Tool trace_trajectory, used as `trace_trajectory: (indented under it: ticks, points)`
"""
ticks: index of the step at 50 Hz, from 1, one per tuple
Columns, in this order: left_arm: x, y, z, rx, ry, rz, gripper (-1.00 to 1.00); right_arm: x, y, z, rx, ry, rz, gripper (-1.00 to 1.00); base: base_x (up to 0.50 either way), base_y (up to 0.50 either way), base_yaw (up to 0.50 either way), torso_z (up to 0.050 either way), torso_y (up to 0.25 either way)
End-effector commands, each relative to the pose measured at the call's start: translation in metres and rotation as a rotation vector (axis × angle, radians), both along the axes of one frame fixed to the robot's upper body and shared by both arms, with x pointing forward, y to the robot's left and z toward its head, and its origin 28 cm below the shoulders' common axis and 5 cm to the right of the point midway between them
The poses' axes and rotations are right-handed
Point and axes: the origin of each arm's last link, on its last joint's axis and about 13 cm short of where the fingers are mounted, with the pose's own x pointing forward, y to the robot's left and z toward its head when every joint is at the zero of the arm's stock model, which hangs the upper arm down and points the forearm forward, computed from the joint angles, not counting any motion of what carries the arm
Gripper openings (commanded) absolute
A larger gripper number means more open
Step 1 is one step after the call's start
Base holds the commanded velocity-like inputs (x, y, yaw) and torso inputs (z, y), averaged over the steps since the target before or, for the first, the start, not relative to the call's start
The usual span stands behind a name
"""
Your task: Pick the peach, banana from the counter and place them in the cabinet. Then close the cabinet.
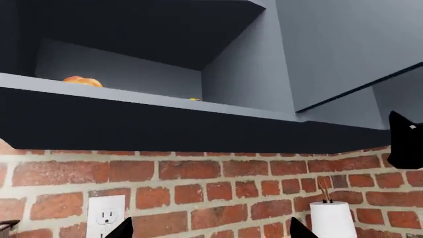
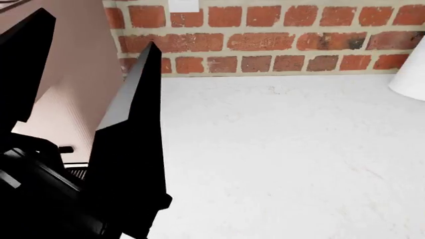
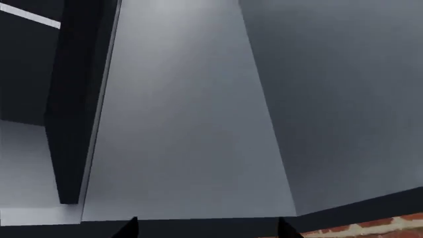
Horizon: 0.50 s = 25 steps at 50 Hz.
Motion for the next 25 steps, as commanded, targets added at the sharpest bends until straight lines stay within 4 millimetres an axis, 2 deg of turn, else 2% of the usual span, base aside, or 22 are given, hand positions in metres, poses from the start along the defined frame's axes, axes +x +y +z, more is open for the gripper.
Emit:
trace_trajectory:
  ticks: [1,14,25]
  points:
    - [0.003,0.003,-0.016,-0.011,0.020,0.010,1.00,-0.009,-0.004,0.031,0.004,-0.105,-0.046,1.00,0.00,0.00,0.00,0.000,0.000]
    - [-0.004,0.004,-0.018,-0.013,0.033,0.017,1.00,0.025,-0.013,0.073,0.035,-0.086,-0.093,1.00,0.00,0.00,0.00,0.000,0.000]
    - [-0.002,0.006,-0.019,-0.012,0.039,0.023,1.00,0.067,-0.021,0.109,0.144,-0.018,0.046,1.00,0.00,0.00,0.00,0.001,0.000]
